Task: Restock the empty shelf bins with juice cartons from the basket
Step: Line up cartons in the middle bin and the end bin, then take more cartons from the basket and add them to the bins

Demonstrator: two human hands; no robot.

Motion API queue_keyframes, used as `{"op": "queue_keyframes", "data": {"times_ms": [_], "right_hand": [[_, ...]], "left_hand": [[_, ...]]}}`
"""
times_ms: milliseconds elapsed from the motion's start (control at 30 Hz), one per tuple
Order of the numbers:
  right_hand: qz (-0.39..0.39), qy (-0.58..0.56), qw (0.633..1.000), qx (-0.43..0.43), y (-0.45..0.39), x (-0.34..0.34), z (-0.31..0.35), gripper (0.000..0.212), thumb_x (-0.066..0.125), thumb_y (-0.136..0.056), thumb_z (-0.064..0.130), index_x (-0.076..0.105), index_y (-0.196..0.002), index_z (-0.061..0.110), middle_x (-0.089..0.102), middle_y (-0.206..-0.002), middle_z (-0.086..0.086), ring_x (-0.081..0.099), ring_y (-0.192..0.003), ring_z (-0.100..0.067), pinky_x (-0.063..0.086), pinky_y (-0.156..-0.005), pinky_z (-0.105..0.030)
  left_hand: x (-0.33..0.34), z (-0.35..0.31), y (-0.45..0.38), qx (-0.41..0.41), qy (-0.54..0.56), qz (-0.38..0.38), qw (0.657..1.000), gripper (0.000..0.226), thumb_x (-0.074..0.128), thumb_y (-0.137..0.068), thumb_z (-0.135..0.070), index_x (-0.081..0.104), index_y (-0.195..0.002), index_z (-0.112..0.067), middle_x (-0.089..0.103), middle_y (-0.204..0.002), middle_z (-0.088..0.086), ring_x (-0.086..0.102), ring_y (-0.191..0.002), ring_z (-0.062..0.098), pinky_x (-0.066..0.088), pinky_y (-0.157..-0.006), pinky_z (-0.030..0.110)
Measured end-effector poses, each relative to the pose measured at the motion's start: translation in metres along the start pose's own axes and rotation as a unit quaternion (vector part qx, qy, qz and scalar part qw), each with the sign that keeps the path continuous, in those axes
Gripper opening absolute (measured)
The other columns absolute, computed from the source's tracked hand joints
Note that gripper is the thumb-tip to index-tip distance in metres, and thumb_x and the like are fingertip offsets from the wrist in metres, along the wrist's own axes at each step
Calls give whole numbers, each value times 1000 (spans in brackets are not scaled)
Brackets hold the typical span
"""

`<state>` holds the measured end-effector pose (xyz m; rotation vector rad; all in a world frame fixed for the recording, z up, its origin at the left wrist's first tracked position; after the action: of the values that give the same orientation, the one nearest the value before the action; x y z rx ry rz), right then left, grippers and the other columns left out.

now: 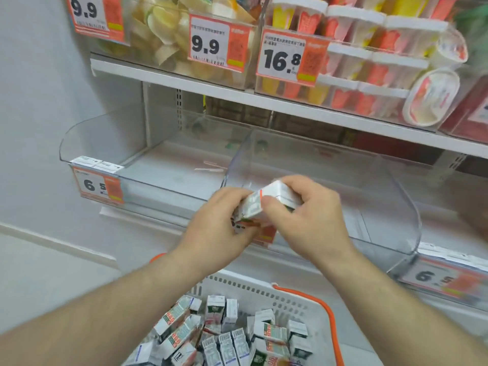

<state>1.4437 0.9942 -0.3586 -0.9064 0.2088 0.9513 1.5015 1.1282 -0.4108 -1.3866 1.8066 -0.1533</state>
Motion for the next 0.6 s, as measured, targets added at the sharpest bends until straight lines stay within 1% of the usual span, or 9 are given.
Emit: {"op": "queue_keyframes", "data": {"times_ms": [67,100,167,233,333,400,433,500,600], "right_hand": [[-62,1,997,37,-19,-23,-19,10,63,-72,35,66,-75,26,64,-68,14,58,-69,-2,43,-61,-15],[-71,27,996,56,-28,-31,-31,7,64,-75,34,65,-75,27,63,-68,15,58,-70,-1,42,-60,-15],[-44,113,987,107,-43,-35,-60,12,62,-79,35,62,-75,23,61,-70,12,56,-70,-7,40,-56,-20],[21,186,969,158,-47,-28,-87,17,60,-79,36,63,-74,20,62,-72,7,56,-71,-17,40,-56,-25],[136,238,941,199,-43,-8,-105,22,62,-75,35,62,-67,15,65,-70,-6,62,-76,-31,46,-59,-31],[213,200,927,237,-38,4,-110,24,66,-73,32,59,-60,13,65,-63,-5,68,-65,-29,53,-59,-35],[247,177,917,260,-35,9,-113,22,67,-74,31,62,-63,12,67,-64,-6,70,-61,-28,58,-60,-37],[297,152,898,288,-31,15,-116,23,68,-78,30,69,-77,7,71,-73,-8,71,-63,-28,62,-64,-40],[332,111,889,295,-29,20,-114,24,67,-84,31,72,-86,8,74,-79,-8,72,-69,-25,60,-59,-33]], "left_hand": [[-1,2,-2,33,-162,-37,986,57,74,-74,-33,56,-126,-22,50,-130,4,45,-119,21,38,-99,34],[2,7,-1,8,-225,-18,974,65,73,-75,-38,49,-134,-27,37,-142,9,35,-127,27,33,-104,43],[12,21,4,-55,-290,53,954,73,67,-80,-44,33,-144,-39,10,-154,9,12,-138,28,20,-110,49],[23,29,10,-76,-305,107,943,73,62,-83,-46,25,-145,-43,-5,-156,7,-1,-141,27,13,-113,48],[29,32,13,-85,-267,127,952,72,63,-82,-42,27,-144,-40,-15,-156,4,-7,-142,24,13,-116,48],[29,33,14,-91,-250,128,955,72,64,-83,-38,26,-144,-39,-18,-154,-1,-10,-141,19,11,-118,46],[29,33,14,-91,-246,128,956,72,64,-83,-36,26,-145,-39,-19,-154,-2,-11,-141,18,11,-118,45],[28,32,15,-90,-240,131,958,73,64,-84,-34,25,-147,-38,-20,-154,-3,-11,-142,18,10,-118,44],[28,32,15,-95,-233,140,958,74,63,-85,-32,24,-148,-37,-22,-154,-4,-12,-143,18,11,-118,44]]}}
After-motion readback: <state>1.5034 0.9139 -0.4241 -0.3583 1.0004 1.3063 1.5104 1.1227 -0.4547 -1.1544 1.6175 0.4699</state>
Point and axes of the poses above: each hand's wrist, its own y-axis away from the middle knuckle, its own x-axis out of the palm, z = x × y, the point moved 6 cm from there along -y, towards the middle knuckle
